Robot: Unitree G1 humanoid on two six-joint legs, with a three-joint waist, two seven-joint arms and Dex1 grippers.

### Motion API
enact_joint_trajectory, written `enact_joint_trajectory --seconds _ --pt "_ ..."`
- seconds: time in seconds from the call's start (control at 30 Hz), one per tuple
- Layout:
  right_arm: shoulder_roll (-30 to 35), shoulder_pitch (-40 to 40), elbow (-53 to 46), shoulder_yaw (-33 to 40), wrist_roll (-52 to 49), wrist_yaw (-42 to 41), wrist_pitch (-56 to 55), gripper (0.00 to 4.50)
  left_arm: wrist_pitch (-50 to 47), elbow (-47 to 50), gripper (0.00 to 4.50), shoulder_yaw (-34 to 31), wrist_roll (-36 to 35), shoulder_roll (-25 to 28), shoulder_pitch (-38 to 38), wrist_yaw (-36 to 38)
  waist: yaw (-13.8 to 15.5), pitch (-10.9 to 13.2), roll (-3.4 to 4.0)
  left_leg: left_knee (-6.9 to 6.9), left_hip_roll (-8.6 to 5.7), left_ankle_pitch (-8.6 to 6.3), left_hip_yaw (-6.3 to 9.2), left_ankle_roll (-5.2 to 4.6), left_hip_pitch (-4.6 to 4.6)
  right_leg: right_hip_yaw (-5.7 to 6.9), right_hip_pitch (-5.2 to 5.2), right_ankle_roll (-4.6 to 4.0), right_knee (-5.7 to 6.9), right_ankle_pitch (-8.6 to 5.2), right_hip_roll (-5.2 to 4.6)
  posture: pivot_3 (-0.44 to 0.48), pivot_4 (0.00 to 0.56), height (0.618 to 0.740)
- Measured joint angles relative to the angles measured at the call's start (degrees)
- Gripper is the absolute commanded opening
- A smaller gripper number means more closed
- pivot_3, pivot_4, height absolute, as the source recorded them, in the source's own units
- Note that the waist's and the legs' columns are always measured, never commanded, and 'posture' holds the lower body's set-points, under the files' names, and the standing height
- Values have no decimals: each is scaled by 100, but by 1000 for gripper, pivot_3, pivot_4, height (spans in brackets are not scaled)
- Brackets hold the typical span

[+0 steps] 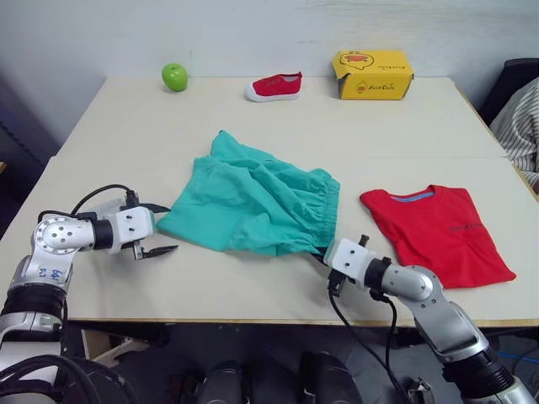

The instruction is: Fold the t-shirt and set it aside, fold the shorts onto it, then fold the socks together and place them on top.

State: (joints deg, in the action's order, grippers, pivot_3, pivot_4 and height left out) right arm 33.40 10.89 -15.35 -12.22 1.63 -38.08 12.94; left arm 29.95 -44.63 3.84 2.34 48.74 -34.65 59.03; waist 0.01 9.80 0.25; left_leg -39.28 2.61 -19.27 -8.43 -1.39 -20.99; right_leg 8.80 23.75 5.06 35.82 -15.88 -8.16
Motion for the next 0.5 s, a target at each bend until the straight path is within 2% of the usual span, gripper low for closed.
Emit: enact_joint_trajectory --seconds 0.2,0.37,0.47,0.5 --pt "-107 215 -296 289 -404 -38 505 30 257 -818 4500 388 526 -303 -768 -427 26 -45 48 1 -10 1 7 -7 1 3 -9 1 -3 0 -8 0 150 740" --pt "-107 233 -476 388 -595 -120 686 30 376 -1342 4500 547 788 -627 -1190 -908 93 -51 52 1 -22 2 12 -17 2 8 -12 3 -2 1 -23 0 150 740" --pt "-104 235 -481 400 -651 -132 717 0 440 -1550 3885 607 867 -781 -1305 -1075 135 -66 57 1 -27 -2 13 -28 3 10 -14 4 -5 1 -29 0 150 740" --pt "-101 236 -481 404 -672 -137 717 0 477 -1645 3558 619 885 -827 -1340 -1127 140 -66 56 1 -29 -2 14 -32 3 12 -15 4 -5 2 -31 0 150 740"
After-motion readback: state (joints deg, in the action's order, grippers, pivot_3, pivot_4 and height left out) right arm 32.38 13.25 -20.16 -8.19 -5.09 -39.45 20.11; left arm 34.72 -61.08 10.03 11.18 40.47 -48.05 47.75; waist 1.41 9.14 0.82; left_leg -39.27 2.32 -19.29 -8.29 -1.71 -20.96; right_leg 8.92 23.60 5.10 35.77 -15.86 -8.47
